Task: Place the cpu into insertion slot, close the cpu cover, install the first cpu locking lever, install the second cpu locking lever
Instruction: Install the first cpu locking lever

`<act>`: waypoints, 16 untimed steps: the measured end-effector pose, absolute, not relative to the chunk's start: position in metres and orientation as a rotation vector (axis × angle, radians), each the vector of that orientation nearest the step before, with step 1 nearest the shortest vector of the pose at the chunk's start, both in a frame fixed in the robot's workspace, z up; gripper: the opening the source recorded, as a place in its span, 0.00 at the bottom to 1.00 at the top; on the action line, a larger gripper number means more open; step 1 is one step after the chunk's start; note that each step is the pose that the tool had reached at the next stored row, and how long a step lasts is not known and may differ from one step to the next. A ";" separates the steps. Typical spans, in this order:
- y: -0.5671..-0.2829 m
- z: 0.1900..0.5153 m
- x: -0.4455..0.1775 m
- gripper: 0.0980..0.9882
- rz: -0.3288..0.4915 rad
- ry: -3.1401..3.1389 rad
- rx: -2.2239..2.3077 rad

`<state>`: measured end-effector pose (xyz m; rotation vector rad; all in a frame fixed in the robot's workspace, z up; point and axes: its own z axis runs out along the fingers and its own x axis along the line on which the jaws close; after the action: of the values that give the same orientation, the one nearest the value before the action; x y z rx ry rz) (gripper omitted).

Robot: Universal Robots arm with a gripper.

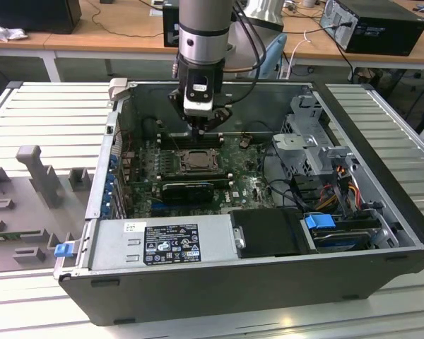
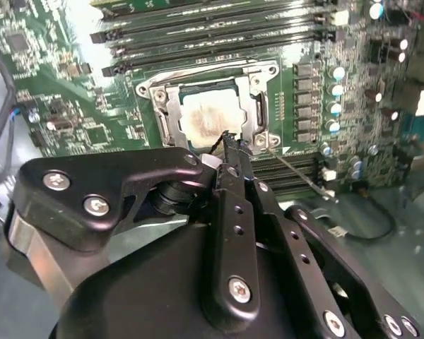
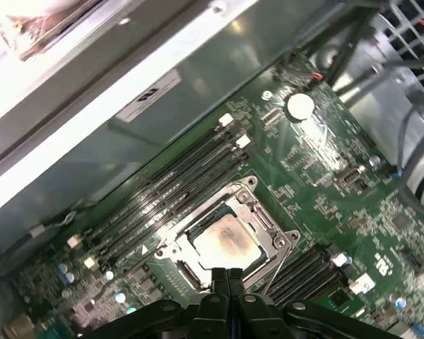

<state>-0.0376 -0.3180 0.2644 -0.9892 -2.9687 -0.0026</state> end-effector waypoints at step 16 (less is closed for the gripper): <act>-0.318 0.262 -0.038 0.01 -0.011 -3.136 -0.260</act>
<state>-0.0376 -0.3179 0.2615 -0.2604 -3.1362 -0.0113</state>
